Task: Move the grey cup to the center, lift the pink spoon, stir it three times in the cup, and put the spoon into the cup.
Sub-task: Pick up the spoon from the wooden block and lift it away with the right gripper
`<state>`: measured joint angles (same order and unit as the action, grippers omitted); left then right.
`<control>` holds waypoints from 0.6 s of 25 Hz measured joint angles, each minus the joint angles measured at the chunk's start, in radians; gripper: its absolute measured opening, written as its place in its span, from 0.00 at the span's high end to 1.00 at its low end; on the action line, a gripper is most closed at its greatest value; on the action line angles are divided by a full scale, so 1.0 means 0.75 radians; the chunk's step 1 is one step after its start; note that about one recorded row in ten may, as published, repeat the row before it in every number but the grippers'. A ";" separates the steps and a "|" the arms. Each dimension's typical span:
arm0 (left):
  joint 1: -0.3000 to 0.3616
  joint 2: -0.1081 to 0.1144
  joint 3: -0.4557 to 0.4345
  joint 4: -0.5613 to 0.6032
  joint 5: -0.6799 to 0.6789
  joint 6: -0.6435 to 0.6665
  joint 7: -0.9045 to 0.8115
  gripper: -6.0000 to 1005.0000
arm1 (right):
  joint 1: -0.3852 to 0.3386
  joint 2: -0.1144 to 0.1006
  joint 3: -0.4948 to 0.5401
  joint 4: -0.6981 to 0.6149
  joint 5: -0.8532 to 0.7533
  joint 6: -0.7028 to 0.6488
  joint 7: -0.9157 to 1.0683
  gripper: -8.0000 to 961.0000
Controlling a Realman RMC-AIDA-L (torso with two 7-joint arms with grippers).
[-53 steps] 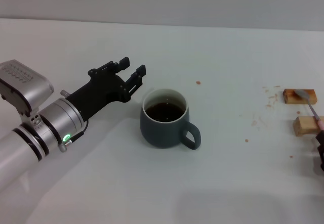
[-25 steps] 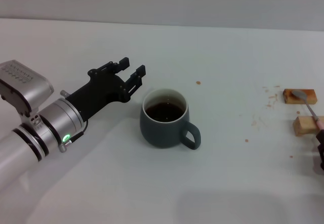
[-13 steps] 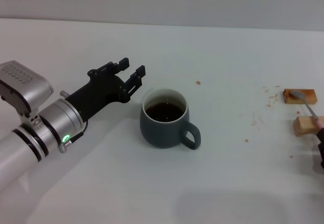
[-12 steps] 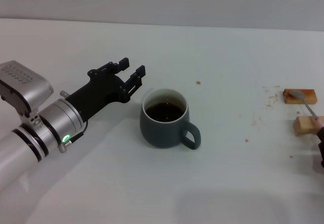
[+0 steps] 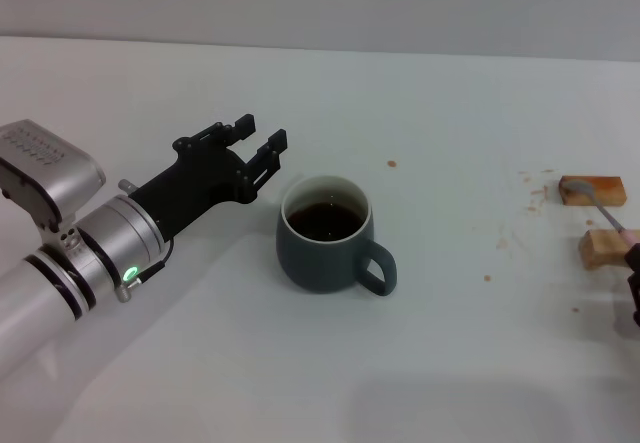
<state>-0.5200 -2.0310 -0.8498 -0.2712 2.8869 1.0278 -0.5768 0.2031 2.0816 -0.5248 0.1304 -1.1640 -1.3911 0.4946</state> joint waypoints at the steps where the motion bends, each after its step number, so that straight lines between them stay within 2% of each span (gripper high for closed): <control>1: 0.000 0.000 0.000 0.000 0.000 0.000 0.000 0.53 | 0.002 0.000 -0.002 0.000 -0.001 0.000 0.000 0.85; 15: 0.000 -0.009 0.000 0.012 0.000 0.000 0.000 0.53 | 0.021 0.000 -0.014 0.000 -0.040 -0.002 0.001 0.85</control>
<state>-0.5201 -2.0374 -0.8501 -0.2624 2.8869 1.0278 -0.5768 0.2191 2.0816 -0.5353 0.1304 -1.1943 -1.3929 0.4953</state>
